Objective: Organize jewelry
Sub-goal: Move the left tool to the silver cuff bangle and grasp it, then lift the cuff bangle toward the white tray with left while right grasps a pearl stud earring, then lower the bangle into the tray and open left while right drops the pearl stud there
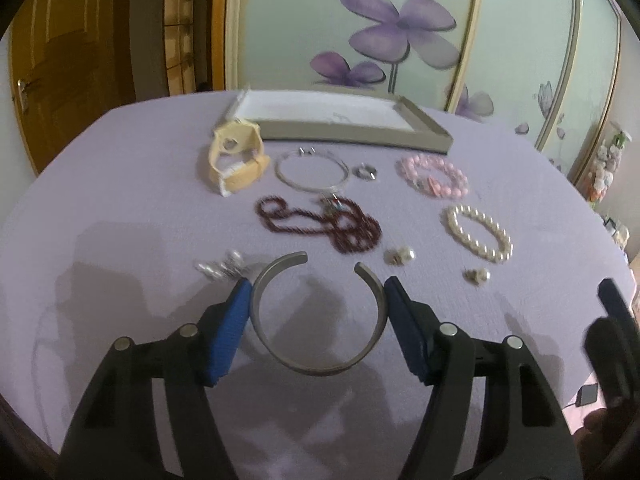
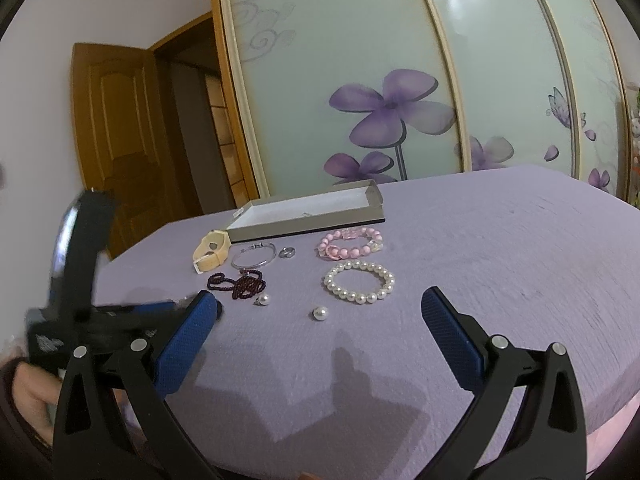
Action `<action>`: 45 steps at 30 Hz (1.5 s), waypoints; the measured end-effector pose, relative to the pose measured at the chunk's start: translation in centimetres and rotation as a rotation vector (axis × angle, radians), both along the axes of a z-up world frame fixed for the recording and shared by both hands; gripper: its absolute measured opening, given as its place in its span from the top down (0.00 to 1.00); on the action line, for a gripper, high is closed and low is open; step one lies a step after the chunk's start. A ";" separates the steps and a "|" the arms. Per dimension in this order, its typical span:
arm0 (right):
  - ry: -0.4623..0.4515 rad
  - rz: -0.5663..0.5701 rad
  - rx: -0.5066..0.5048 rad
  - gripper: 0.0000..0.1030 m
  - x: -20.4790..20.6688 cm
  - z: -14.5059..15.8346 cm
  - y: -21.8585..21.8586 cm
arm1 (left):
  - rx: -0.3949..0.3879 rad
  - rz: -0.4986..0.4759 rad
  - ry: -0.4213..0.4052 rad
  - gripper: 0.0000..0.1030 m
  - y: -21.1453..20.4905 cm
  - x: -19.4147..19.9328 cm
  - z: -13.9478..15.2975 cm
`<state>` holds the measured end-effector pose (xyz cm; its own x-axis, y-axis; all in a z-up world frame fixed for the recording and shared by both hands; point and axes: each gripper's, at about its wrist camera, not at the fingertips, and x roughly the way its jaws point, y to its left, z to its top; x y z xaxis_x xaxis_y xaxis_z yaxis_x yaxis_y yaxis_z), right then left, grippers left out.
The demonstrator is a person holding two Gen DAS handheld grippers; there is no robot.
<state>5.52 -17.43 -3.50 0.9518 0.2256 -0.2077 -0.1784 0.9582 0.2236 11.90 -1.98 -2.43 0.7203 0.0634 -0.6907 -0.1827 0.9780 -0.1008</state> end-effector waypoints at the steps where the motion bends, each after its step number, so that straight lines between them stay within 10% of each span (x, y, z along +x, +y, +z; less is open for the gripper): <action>1: 0.007 0.002 -0.006 0.01 0.3 0.1 0.2 | -0.002 0.004 -0.010 0.35 0.4 -0.1 0.4; 18: 0.173 0.044 -0.074 0.03 4.3 0.4 3.2 | 0.046 0.069 -0.168 0.35 6.9 0.8 6.2; 28: 0.357 0.053 -0.145 0.53 8.1 -0.5 4.5 | 0.023 0.075 -0.225 0.35 9.5 1.9 7.4; 45: 0.427 0.001 -0.151 0.85 9.6 -1.0 4.2 | 0.005 0.055 -0.223 0.35 10.6 3.1 6.8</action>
<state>15.09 -13.20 -4.52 0.7735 0.1639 -0.6122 -0.1017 0.9856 0.1352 14.99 8.62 4.42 0.8506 0.1095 -0.5142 -0.2091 0.9679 -0.1397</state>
